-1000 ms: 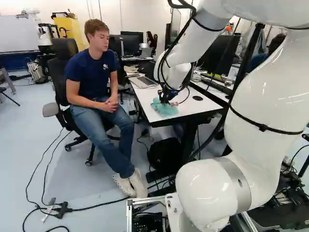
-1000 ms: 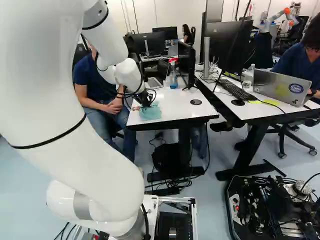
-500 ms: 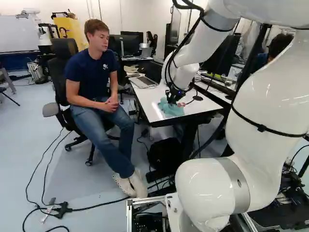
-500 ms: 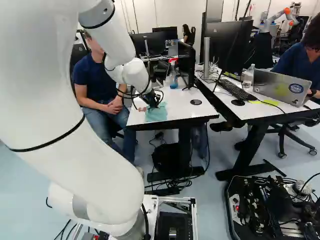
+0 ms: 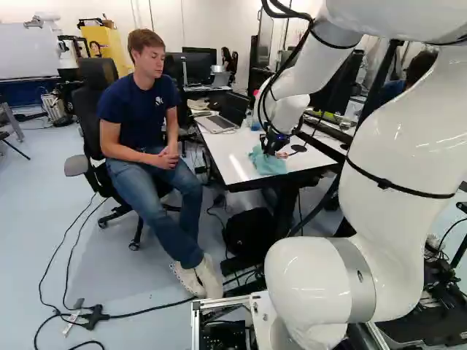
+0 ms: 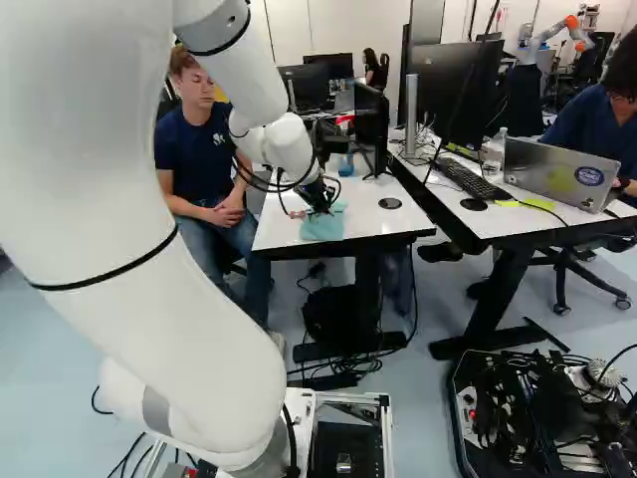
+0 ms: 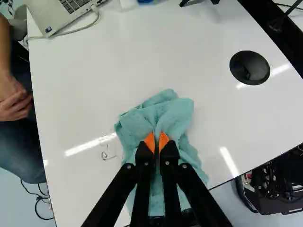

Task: Clean the table with the green towel

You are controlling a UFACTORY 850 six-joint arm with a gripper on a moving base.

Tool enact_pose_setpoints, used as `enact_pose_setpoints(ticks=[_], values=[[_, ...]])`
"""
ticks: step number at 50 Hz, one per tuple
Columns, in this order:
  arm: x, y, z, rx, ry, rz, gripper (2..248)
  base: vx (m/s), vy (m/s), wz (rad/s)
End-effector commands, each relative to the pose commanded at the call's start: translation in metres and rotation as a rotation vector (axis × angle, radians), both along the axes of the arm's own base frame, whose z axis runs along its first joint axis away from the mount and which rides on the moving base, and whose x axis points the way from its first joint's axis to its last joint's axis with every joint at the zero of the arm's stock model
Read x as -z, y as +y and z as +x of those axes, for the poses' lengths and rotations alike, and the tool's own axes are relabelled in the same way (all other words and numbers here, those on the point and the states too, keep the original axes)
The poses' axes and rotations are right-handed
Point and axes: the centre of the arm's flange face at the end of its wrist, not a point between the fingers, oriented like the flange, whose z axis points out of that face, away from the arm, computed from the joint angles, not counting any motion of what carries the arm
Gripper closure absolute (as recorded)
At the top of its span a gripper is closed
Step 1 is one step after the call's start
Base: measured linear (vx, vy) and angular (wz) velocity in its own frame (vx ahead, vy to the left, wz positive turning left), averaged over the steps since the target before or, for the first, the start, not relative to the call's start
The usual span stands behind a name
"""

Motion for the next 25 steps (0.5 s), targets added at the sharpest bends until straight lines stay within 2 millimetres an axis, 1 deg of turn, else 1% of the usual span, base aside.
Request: enact_pose_setpoints(ticks=[11, 25], values=[[0.0, 0.0, 0.022, -0.007, -0.005, -0.001, 219, 0.0, 0.0, 0.0], [0.0, 0.012, 0.049, -0.037, -0.012, -0.002, 219, 0.0, 0.0, 0.0]])
